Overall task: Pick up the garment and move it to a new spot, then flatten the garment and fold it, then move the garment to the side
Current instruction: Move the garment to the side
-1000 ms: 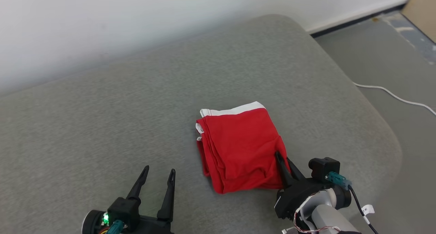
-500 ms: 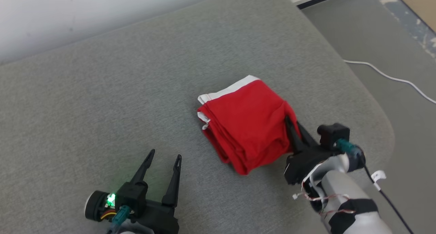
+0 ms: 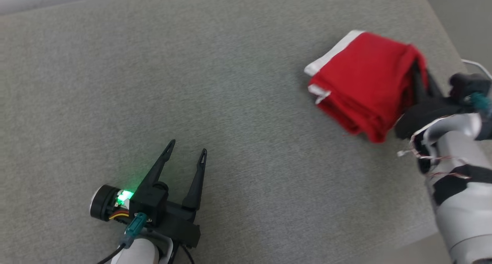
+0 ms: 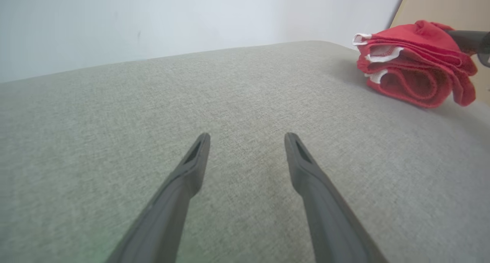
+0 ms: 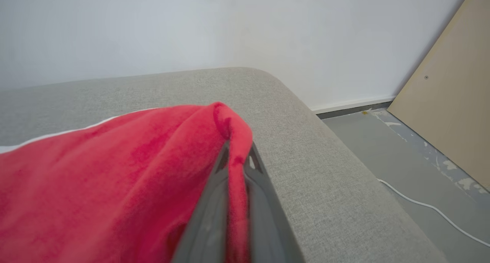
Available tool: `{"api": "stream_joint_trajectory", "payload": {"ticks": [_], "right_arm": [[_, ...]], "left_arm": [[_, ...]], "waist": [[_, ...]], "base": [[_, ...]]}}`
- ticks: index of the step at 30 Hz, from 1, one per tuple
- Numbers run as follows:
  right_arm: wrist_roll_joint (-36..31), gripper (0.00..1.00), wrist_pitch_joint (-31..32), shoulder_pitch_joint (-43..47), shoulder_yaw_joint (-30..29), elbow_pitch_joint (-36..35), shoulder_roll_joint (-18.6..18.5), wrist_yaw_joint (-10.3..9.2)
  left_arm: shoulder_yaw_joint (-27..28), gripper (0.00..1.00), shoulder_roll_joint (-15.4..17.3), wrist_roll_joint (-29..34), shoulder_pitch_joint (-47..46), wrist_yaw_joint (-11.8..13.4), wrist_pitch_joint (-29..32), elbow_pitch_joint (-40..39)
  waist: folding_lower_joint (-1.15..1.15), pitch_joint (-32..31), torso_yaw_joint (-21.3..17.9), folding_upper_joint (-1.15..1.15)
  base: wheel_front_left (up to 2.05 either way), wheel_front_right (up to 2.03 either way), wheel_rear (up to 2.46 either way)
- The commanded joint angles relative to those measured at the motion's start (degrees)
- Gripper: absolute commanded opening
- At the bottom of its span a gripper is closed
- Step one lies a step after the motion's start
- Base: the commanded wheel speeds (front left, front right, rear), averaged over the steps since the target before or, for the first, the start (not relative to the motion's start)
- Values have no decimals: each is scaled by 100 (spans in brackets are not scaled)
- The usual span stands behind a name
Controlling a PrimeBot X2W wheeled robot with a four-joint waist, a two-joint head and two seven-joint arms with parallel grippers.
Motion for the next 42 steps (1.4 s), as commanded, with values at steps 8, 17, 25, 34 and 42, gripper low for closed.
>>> {"api": "stream_joint_trajectory", "payload": {"ticks": [8, 17, 25, 34, 42], "right_arm": [[-1148, 0, -1, -161, -1874, 194, -589, -12], [-2227, 100, 1, -32, -3487, -61, -613, -12], [-2319, 100, 0, -116, -3348, -674, -238, -13], [-1230, 100, 1, 846, -1602, -2021, 568, -13], [-694, 100, 0, 1893, -598, -2510, 926, -13]], "left_arm": [[-50, 100, 140, 72, -165, 14, -12, -46], [38, 100, 184, 86, -102, 14, 0, 8], [121, 100, 78, 60, 1, 50, -4, 87], [406, 100, -28, -47, 332, 193, -16, 43], [805, 100, -84, -165, 774, 287, -17, 28]], "waist": [[-1, 453, 558, -1], [-1, 382, 548, -1], [-1, 121, 559, -1], [-1, -467, 755, -1], [-1, -941, 1095, -1]], "base": [[0, 0, 0], [0, 0, 0], [0, 0, 0], [0, 0, 0], [0, 0, 0]]}}
